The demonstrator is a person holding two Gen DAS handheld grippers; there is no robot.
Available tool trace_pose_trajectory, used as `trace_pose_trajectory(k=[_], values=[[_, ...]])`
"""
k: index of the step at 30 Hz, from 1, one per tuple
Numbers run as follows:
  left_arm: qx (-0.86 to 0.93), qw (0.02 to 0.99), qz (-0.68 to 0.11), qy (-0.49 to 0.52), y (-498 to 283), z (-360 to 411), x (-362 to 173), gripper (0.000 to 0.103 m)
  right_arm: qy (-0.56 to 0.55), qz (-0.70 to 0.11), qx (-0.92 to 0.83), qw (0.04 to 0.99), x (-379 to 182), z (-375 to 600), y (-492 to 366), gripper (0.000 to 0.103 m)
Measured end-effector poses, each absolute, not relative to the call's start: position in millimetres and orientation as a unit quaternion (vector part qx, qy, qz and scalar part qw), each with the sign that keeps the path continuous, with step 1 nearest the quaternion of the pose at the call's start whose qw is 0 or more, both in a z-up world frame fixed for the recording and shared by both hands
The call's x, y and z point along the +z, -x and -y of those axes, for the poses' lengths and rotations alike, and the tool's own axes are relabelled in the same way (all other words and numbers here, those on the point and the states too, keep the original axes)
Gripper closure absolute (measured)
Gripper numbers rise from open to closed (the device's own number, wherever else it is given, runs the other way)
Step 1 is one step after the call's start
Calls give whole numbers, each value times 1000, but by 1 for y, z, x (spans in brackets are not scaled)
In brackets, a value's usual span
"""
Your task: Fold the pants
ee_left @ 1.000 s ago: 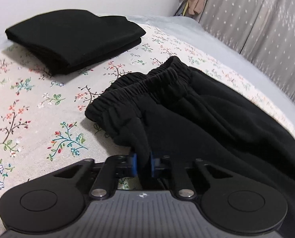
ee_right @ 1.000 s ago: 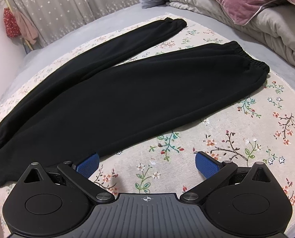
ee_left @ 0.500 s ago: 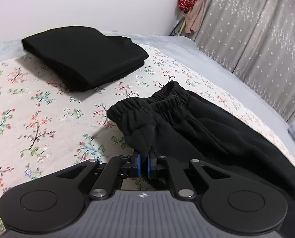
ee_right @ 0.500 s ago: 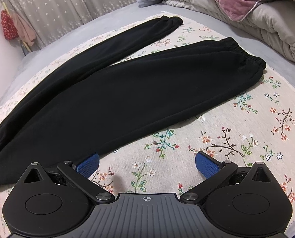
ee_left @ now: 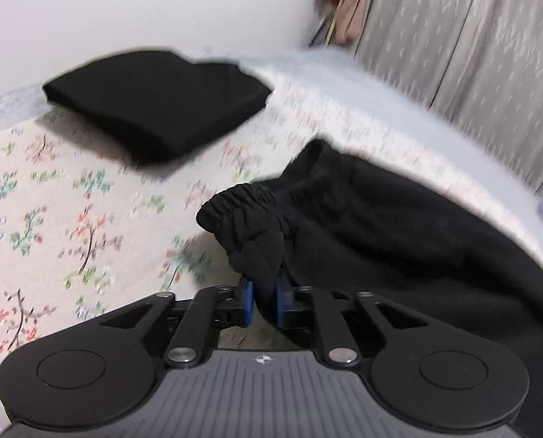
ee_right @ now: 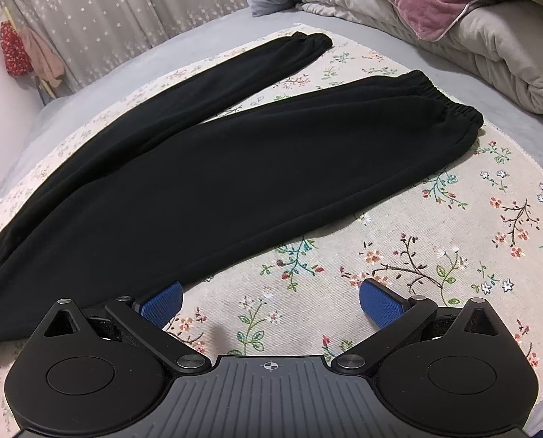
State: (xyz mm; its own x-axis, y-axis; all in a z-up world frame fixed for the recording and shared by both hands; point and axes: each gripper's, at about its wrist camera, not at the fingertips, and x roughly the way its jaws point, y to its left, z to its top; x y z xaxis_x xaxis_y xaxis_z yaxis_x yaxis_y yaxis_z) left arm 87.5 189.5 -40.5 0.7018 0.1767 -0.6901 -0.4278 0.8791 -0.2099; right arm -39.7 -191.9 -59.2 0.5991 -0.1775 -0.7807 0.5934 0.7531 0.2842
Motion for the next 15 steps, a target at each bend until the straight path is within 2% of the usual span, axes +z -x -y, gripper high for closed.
trace_pose_trajectory(k=[3, 10, 13, 15], values=[[175, 894, -354, 210, -85, -201, -43, 71, -269, -386, -226, 853, -59, 191, 39, 0], [192, 897, -335, 216, -76, -219, -22, 48, -267, -382, -226, 856, -54, 191, 33, 0], [179, 901, -341, 202, -81, -213, -11, 35, -260, -376, -226, 860, -48, 195, 26, 0], [168, 907, -340, 183, -88, -207, -3, 31, -247, -369, -226, 867, -42, 197, 18, 0]])
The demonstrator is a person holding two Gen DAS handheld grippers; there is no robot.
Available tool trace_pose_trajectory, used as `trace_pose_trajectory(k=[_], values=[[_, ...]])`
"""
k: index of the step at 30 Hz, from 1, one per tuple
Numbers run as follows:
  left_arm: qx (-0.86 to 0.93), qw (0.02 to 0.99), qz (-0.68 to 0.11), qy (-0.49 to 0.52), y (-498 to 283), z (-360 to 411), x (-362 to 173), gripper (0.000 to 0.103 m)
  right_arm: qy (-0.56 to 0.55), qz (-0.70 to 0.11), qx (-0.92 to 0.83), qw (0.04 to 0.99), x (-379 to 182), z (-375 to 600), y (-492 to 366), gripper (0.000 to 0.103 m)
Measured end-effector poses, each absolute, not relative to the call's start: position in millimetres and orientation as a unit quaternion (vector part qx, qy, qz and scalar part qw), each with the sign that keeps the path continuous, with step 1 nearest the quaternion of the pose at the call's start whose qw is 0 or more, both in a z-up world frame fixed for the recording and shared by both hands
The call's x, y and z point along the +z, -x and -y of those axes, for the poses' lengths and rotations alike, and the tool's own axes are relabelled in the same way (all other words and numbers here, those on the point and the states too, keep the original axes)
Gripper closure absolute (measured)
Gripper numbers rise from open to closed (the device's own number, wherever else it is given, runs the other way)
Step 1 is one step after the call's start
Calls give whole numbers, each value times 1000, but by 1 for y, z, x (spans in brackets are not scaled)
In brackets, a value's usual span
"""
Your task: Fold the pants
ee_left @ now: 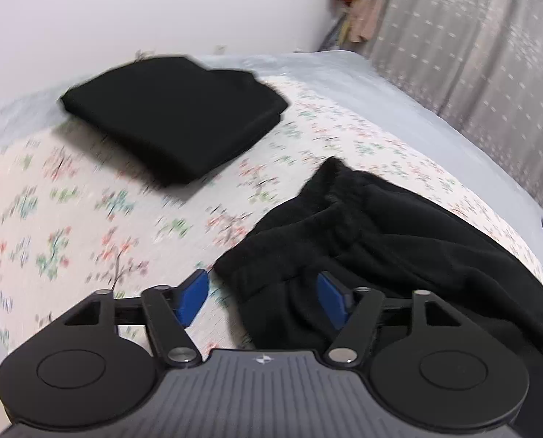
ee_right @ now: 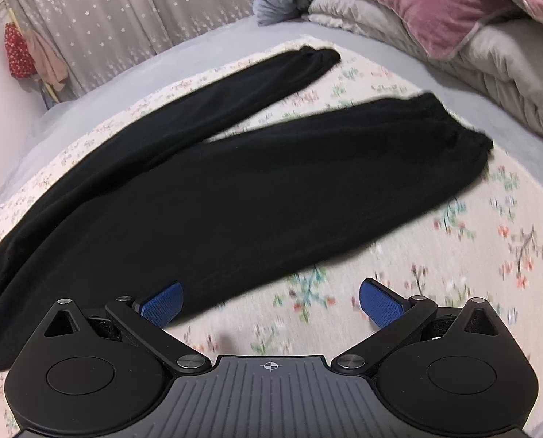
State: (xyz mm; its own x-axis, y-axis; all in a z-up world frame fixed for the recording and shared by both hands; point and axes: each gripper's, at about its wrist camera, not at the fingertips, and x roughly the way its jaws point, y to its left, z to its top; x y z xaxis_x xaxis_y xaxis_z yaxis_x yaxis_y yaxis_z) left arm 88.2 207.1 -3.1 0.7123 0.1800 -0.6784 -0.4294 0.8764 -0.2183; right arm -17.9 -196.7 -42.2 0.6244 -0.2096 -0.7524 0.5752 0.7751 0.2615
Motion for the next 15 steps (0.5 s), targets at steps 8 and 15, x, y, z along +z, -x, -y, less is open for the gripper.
trace_pose_trajectory(k=[8, 15], values=[[116, 920, -361, 101, -142, -189, 13, 12, -150, -349, -210, 901, -24, 207, -28, 0], [115, 912, -383, 91, -217, -212, 11, 11, -61, -380, -230, 894, -39, 227, -74, 0]])
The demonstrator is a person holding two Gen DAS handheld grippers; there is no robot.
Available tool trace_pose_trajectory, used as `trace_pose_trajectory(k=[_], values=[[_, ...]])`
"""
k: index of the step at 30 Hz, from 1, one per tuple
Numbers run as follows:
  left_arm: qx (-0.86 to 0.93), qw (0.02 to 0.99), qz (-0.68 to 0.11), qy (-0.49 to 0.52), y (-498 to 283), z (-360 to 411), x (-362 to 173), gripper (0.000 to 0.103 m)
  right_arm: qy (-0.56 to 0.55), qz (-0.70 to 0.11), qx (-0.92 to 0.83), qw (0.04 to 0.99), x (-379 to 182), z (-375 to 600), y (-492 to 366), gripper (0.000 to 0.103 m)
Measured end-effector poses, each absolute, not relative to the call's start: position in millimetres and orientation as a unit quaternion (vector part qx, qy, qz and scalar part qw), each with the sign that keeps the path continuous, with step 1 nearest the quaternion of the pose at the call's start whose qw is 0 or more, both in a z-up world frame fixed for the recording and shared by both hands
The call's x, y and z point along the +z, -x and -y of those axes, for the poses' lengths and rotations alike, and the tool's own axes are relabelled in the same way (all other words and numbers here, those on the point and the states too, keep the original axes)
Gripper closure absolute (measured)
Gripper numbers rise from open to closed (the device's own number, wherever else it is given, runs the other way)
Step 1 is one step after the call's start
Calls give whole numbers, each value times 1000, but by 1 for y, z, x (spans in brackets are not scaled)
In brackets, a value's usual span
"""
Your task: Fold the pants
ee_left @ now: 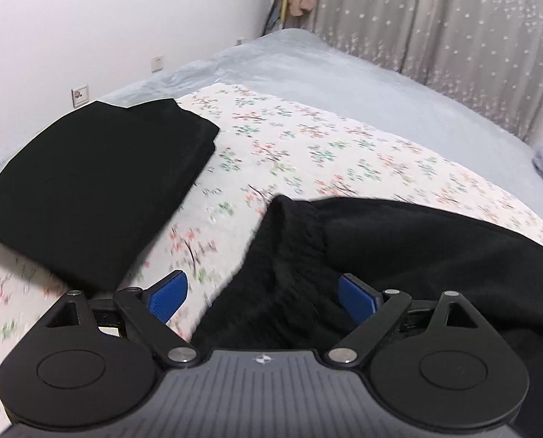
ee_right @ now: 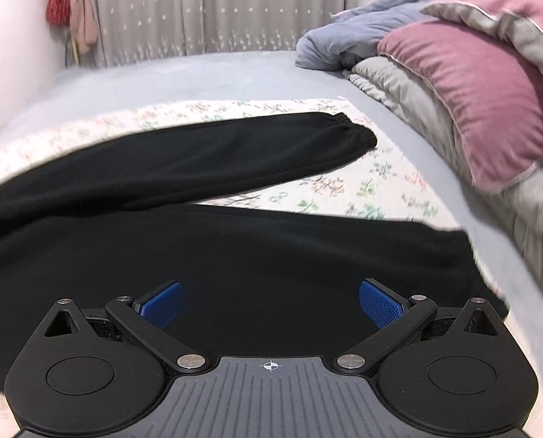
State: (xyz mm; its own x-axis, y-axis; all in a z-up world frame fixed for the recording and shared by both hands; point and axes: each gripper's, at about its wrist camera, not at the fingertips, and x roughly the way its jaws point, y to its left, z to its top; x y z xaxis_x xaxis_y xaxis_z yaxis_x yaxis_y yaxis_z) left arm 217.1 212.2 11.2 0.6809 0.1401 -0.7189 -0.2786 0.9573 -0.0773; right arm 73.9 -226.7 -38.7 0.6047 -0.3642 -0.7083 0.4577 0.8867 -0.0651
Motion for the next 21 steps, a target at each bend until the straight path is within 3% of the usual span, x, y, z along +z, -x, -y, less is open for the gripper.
trace_pose_trajectory(k=[12, 14, 15, 18, 21], values=[[60, 905, -409, 102, -313, -217, -33, 20, -64, -403, -210, 889, -52, 233, -86, 0], [59, 904, -417, 79, -323, -207, -44, 42, -67, -406, -206, 888, -53, 233, -89, 0], [53, 904, -416, 82, -324, -206, -48, 80, -65, -407, -204, 888, -53, 232, -89, 0], [62, 914, -397, 60, -324, -198, -46, 90, -60, -408, -203, 888, -55, 231, -90, 0], [83, 928, -361, 47, -324, -201, -31, 91, -65, -411, -208, 885, -57, 234, -91, 0]])
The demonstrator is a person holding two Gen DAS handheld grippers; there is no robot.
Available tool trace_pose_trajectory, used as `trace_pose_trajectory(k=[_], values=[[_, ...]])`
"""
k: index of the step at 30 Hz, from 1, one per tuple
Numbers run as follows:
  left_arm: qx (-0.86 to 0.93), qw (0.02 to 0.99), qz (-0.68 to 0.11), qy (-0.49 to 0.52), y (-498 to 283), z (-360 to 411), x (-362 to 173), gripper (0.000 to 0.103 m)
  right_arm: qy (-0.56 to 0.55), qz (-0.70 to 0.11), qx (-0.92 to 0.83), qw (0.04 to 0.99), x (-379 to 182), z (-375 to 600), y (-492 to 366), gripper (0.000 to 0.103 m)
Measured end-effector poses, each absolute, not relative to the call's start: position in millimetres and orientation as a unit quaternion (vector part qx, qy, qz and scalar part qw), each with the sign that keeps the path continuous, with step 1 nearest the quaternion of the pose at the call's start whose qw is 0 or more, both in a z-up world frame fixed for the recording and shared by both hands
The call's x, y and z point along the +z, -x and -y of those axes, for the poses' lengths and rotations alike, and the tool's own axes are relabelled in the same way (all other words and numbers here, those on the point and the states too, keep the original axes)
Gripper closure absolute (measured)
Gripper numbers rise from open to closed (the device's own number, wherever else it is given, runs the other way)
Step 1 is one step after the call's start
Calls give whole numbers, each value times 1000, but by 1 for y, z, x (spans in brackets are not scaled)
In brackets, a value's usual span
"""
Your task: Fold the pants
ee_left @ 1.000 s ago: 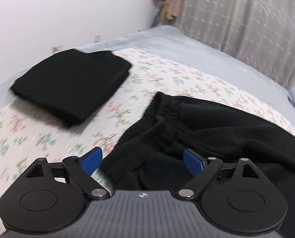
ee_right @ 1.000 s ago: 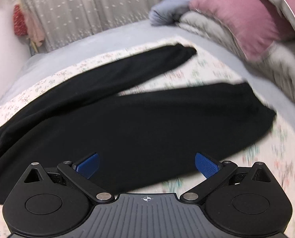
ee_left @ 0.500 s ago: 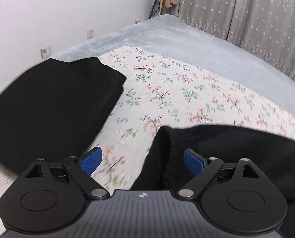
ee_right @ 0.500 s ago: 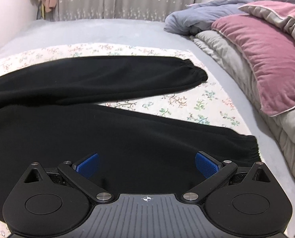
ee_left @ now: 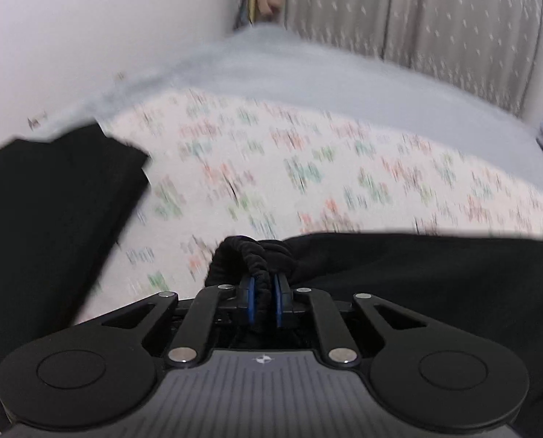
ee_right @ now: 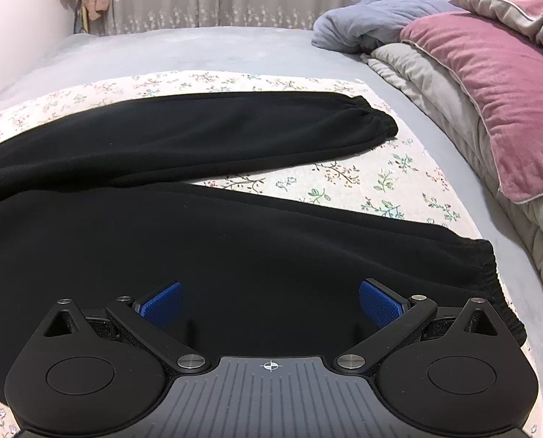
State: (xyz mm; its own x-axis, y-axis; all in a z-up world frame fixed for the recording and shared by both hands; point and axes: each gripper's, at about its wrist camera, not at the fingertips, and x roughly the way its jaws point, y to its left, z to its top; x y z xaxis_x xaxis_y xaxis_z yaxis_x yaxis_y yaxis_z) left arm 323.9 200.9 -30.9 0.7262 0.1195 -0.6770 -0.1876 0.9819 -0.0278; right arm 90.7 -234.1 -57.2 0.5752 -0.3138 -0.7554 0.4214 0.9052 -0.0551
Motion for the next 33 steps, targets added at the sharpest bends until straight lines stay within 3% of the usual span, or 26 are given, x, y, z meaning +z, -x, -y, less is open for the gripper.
trace_pose_trajectory(k=[7, 14, 19, 20, 22, 24, 27, 33], values=[[146, 938, -308, 56, -346, -227, -7, 92, -62, -408, -206, 887, -58, 231, -90, 0], [169, 932, -317, 50, -364, -236, -39, 90, -62, -404, -208, 889, -57, 232, -89, 0], [175, 931, -318, -43, -355, -203, -59, 70, -66, -404, -203, 889, -58, 229, -90, 0], [176, 931, -319, -37, -354, -206, -57, 67, -62, -406, -201, 889, -58, 227, -91, 0], [192, 929, -316, -3, -350, -220, -45, 49, -54, -408, -199, 889, -59, 224, -92, 0], [211, 932, -292, 34, -339, -237, -27, 44, -52, -407, -198, 890, -58, 224, -91, 0], [219, 937, -265, 60, -313, -249, 2, 25, -60, -403, -199, 891, -56, 226, -90, 0], [184, 933, -296, 88, -248, -248, 32, 16, -65, -395, -196, 895, -50, 223, -86, 0]])
